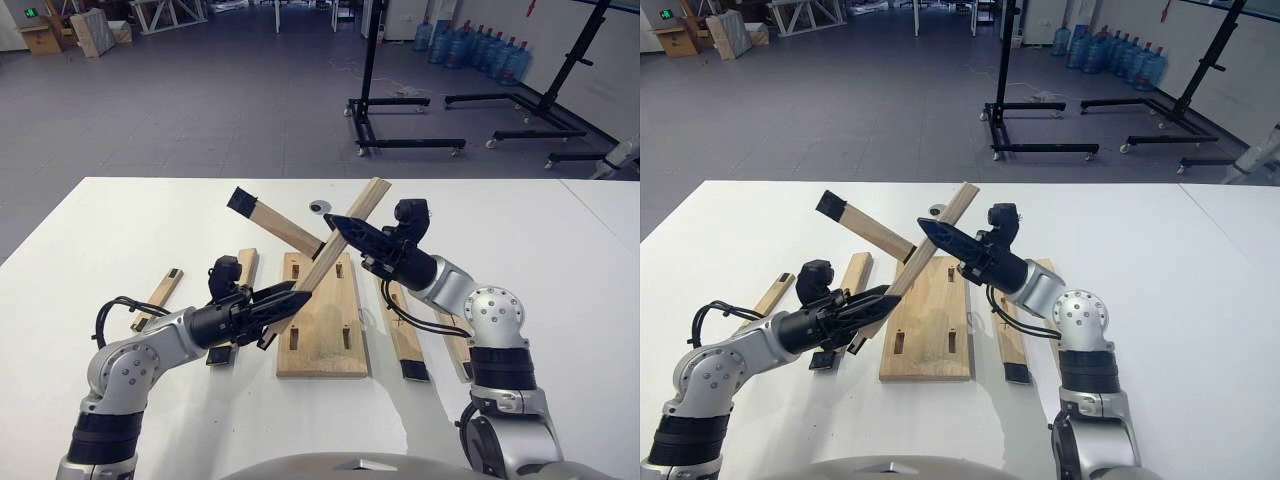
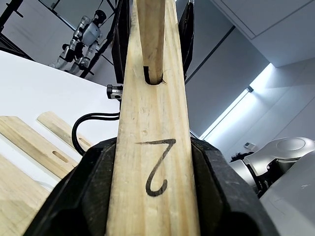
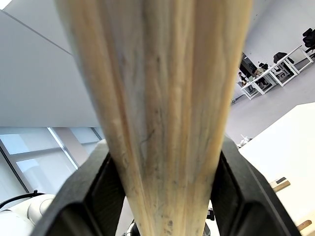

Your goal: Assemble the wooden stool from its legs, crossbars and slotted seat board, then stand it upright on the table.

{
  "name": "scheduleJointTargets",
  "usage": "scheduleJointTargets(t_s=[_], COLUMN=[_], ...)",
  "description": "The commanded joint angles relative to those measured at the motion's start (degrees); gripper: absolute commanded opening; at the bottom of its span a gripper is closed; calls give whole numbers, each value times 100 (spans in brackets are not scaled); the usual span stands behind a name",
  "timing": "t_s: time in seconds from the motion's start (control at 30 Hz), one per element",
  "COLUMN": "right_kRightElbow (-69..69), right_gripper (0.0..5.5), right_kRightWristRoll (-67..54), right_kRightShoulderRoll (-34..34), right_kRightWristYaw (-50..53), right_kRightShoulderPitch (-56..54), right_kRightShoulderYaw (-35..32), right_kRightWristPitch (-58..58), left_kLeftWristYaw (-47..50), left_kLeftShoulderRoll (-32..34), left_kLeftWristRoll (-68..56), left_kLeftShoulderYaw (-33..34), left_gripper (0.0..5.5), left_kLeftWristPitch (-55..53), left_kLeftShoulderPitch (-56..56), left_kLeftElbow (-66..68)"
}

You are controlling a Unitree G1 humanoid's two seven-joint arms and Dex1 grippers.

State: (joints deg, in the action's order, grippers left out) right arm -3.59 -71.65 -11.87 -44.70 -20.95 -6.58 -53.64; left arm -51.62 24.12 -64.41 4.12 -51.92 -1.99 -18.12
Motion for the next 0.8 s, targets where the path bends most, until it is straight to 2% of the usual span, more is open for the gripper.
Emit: scheduleJointTargets(t_s=[0.03, 0.07, 0.1, 0.2, 0.43, 0.57, 0.67, 0.8], right_kRightElbow=[-80, -115, -156, -199, 380, 964, 1847, 2916], right_gripper=[211, 211, 211, 210, 210, 210, 210, 210], right_kRightWristRoll=[363, 477, 563, 701, 1174, 3251, 4383, 4871], right_kRightShoulderRoll=[-189, -232, -279, -443, -883, -1406, -1492, -1264], right_kRightWristYaw=[-84, -101, -154, -466, -952, -1368, -1949, -2601], right_kRightShoulderPitch=[-73, -76, -70, -57, -541, -903, -1186, -1674], right_kRightShoulderYaw=[122, 168, 193, 185, -255, 390, 791, 997], right_kRightWristPitch=[45, 78, 117, 226, 826, 2739, 4436, 5592], left_kLeftWristYaw=[27, 51, 77, 74, 411, 599, 768, 825], left_kLeftShoulderRoll=[-15, -41, -57, -89, -310, -450, -546, -565], left_kLeftWristRoll=[14, 21, 88, 261, 778, 836, 1014, 1172], left_kLeftShoulderYaw=[0, 16, -3, -63, -21, 121, 166, 129], left_gripper=[202, 202, 240, 279, 361, 423, 430, 430], left_kLeftWristPitch=[45, 60, 84, 187, 604, 827, 1030, 1148], left_kLeftShoulderPitch=[-113, -113, -113, -66, 40, 332, 397, 364], left_kLeftElbow=[40, 85, 149, 237, 516, 418, 543, 552])
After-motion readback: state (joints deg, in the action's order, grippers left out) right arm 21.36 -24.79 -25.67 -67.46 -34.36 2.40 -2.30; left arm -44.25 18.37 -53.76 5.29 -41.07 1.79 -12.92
